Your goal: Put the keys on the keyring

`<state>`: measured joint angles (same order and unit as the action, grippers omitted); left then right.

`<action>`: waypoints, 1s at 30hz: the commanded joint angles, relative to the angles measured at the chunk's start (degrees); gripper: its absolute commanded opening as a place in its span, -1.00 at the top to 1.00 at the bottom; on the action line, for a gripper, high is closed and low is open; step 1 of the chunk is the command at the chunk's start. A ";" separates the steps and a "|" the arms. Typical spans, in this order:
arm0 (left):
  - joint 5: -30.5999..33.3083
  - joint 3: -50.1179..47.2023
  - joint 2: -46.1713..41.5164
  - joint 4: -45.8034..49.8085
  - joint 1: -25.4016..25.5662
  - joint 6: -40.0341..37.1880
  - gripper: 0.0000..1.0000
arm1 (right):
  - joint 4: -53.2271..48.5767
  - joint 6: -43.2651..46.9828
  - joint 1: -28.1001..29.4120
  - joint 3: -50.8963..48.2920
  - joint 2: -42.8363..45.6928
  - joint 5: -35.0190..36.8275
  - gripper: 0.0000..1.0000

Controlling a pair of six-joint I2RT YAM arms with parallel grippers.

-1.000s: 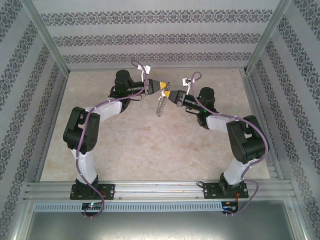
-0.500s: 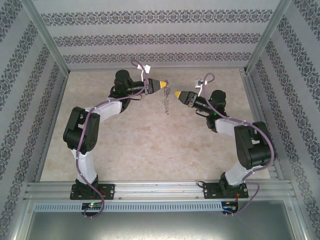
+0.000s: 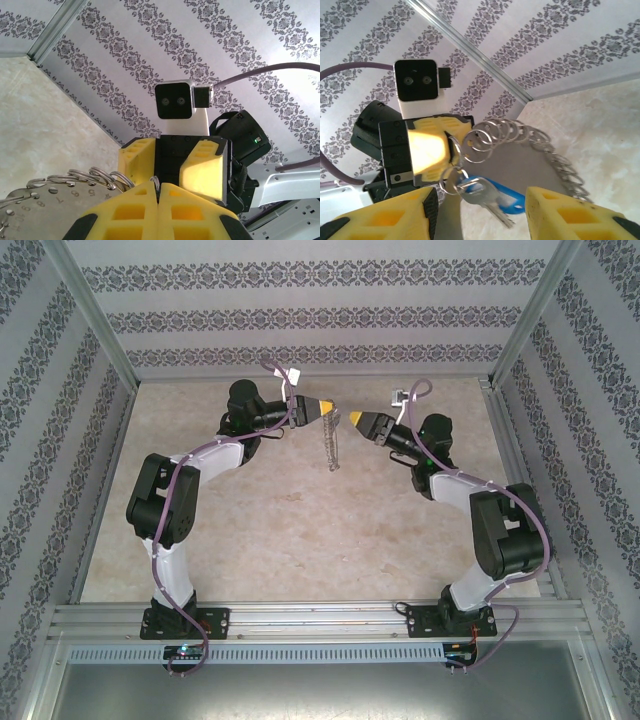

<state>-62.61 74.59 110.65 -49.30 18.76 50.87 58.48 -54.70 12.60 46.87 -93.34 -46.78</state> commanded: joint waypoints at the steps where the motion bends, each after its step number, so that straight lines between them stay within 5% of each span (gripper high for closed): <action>1: -1.12 -0.23 -0.25 -5.61 0.58 1.04 1.00 | 2.60 -0.25 1.49 2.40 -1.04 2.04 -0.01; 18: -0.41 -1.02 -0.28 -6.78 0.73 1.79 1.00 | 6.91 -3.70 4.49 6.08 -4.73 4.90 0.16; 30: 0.20 -0.76 -0.28 -6.29 0.76 1.49 1.00 | 8.31 -4.65 5.29 6.22 -6.05 4.44 0.64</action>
<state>-62.54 73.69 110.65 -51.03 18.81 51.96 63.66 -58.83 17.15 51.79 -98.78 -42.41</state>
